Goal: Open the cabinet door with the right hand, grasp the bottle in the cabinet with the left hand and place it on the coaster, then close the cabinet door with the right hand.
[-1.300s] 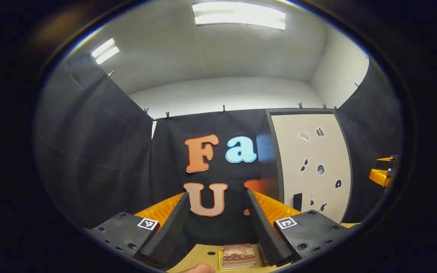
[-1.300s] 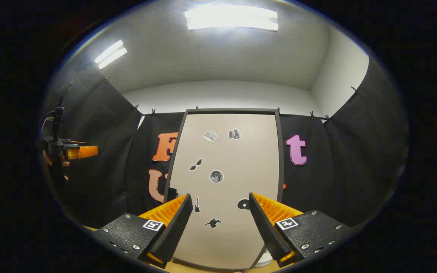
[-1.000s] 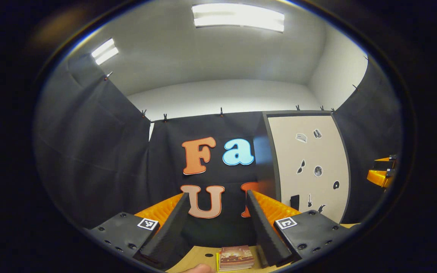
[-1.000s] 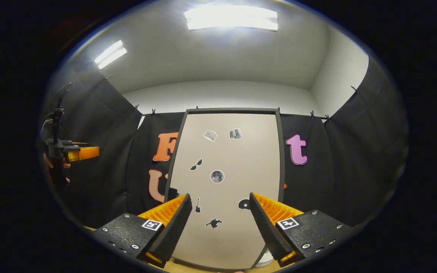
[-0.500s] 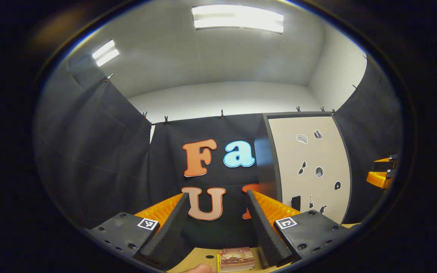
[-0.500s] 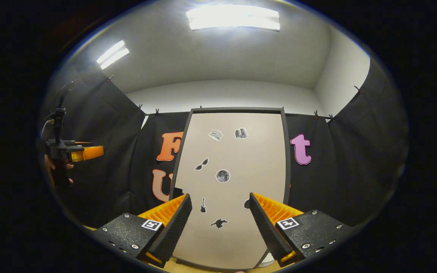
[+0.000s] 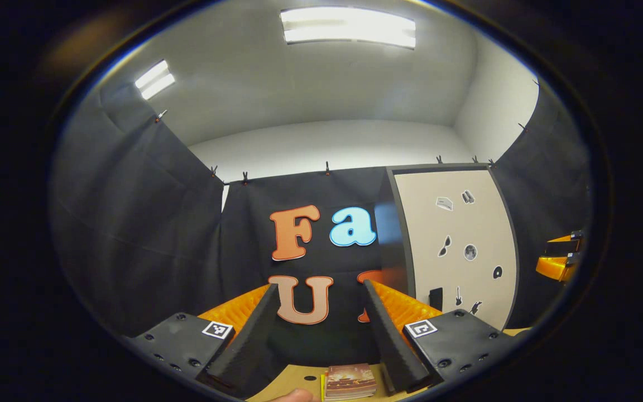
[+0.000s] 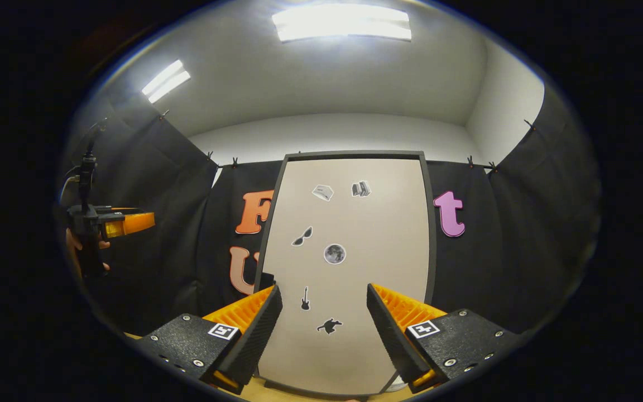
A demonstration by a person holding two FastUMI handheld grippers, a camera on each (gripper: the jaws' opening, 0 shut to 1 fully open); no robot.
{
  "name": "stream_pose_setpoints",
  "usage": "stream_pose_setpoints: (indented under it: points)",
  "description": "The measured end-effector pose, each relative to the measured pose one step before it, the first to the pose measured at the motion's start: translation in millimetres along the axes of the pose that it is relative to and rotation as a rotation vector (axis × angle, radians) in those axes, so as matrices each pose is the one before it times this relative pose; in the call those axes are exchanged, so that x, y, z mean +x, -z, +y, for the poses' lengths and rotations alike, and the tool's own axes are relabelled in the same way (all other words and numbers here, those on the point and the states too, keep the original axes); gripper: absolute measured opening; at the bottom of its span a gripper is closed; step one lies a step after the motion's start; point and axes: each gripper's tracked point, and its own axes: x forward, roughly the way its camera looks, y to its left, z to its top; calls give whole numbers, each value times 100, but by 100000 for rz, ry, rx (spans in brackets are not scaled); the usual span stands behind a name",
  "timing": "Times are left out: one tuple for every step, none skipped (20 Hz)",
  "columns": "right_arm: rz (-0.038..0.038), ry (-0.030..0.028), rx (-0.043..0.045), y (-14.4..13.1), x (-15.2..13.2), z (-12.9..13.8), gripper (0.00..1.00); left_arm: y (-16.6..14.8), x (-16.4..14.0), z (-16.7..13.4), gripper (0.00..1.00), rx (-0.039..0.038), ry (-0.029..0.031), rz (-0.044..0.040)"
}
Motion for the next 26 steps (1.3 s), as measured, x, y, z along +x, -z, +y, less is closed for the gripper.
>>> stream_pose_setpoints:
  points:
    - [911,-801,986,288,283,259,94,129,-29,70,96,144,-310,-37]
    - [885,-848,961,284,271,394,94,63,-11,131,96,185,-35,197]
    - [882,-852,716,306,415,401,94,193,-114,197,96,-71,-266,286]
    - [773,-749,500,278,411,397,94,414,-6,192,96,130,3,662]
    - [988,-801,354,488,438,402,94,367,-53,163,96,126,56,738]
    - [1103,-1138,612,528,374,569,94,415,-169,269,96,-226,232,664]
    - [1253,-1402,847,645,345,654,94,361,-161,268,96,-443,-10,602]
    - [1723,-1410,985,804,666,676,94,486,-285,300,96,8,-204,931]
    - [2102,-953,781,754,732,513,94,297,-156,481,96,396,-640,407]
    - [2251,-1167,1159,653,739,641,94,238,-141,687,96,631,-1229,275]
    - [2032,-1773,1446,567,867,738,94,229,-75,638,96,470,-1026,431]
    - [2672,-2782,1870,579,1038,955,94,393,-70,690,96,11,-1573,665]
    - [2889,-2400,2433,697,944,772,94,417,-49,745,96,-84,-1072,854]
    - [2693,-2197,1865,579,1010,702,94,452,-57,575,96,183,-671,624]
    - [2406,-1317,1071,541,1158,529,94,393,12,710,96,303,-871,470]
    - [2371,-248,498,491,1260,232,94,205,-46,715,96,161,-1020,473]
    - [1524,-118,198,388,1109,247,94,321,0,802,96,90,-1259,637]
    - [1274,162,-196,253,951,383,94,279,-203,736,96,58,-1254,500]
    - [978,506,-275,271,979,112,93,93,-15,718,96,130,-1109,118]
    - [949,794,-743,91,961,163,93,37,-108,772,96,68,-1424,-189]
    - [847,1167,-692,140,897,56,93,27,-106,716,96,30,-1146,-120]
    - [1426,1621,-448,172,848,60,92,88,-144,732,96,-298,-1292,-139]
    - [1427,1530,-172,207,932,-5,92,141,-31,554,96,-288,-951,140]
    - [1101,762,7,15,779,173,91,138,-79,476,96,-299,-774,77]
    - [1089,1464,91,133,660,30,91,148,-99,353,96,-323,-560,52]
    - [1390,2191,-176,272,534,-41,89,171,-177,552,96,-103,-768,184]
